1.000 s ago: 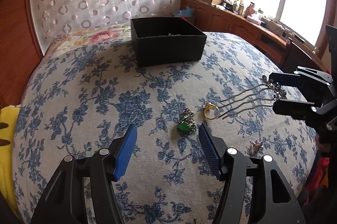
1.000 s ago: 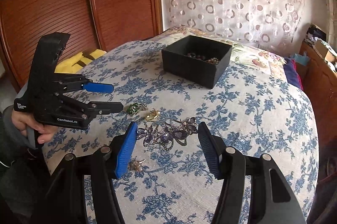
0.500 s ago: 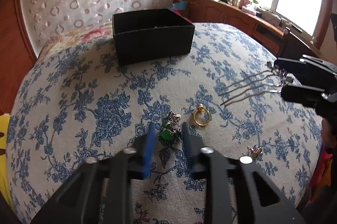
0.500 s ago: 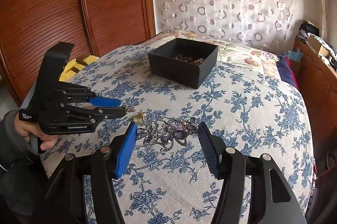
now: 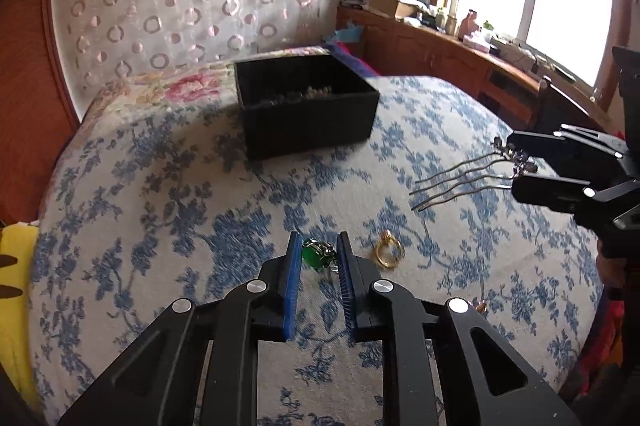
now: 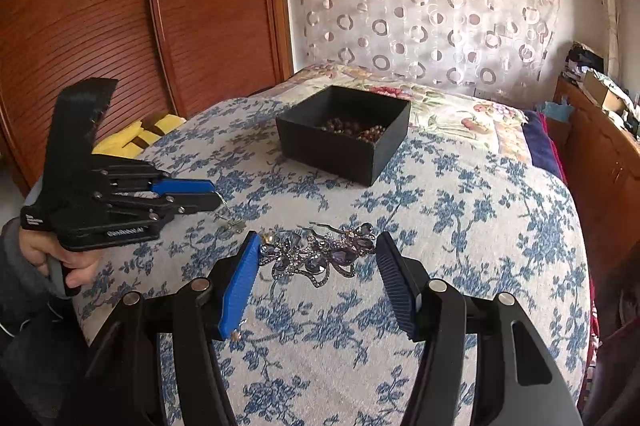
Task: Organize jewelry
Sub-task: 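Carry both items over the black box and open both tools to drop them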
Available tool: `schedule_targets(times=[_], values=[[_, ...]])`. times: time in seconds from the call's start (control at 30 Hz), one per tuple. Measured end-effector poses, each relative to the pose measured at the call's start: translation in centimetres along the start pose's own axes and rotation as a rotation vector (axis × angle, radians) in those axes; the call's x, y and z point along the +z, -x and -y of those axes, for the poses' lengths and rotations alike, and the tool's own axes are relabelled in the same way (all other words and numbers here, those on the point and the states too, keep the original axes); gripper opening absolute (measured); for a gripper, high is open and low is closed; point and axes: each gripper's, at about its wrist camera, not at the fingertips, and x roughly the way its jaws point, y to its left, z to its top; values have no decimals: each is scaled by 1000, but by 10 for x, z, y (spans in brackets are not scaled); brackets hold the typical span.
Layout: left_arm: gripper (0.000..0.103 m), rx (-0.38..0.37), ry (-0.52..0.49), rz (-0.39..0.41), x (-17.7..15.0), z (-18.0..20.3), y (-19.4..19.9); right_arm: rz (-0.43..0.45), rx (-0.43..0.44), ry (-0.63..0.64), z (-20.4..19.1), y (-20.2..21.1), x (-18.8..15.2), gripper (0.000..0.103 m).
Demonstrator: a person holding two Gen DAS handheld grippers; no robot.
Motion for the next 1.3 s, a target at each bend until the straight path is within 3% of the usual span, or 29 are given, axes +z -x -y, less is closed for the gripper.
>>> schedule_targets(times=[0.4, 0.9, 1.3], values=[[17, 36, 10, 91, 35, -16, 25, 38, -24, 15, 3, -11, 33, 61], [17, 78, 21, 138, 59, -33, 33, 110, -38, -13, 21, -36, 89, 61], [17, 97, 20, 156, 85, -43, 22, 69, -62, -63, 44, -111, 116, 62]])
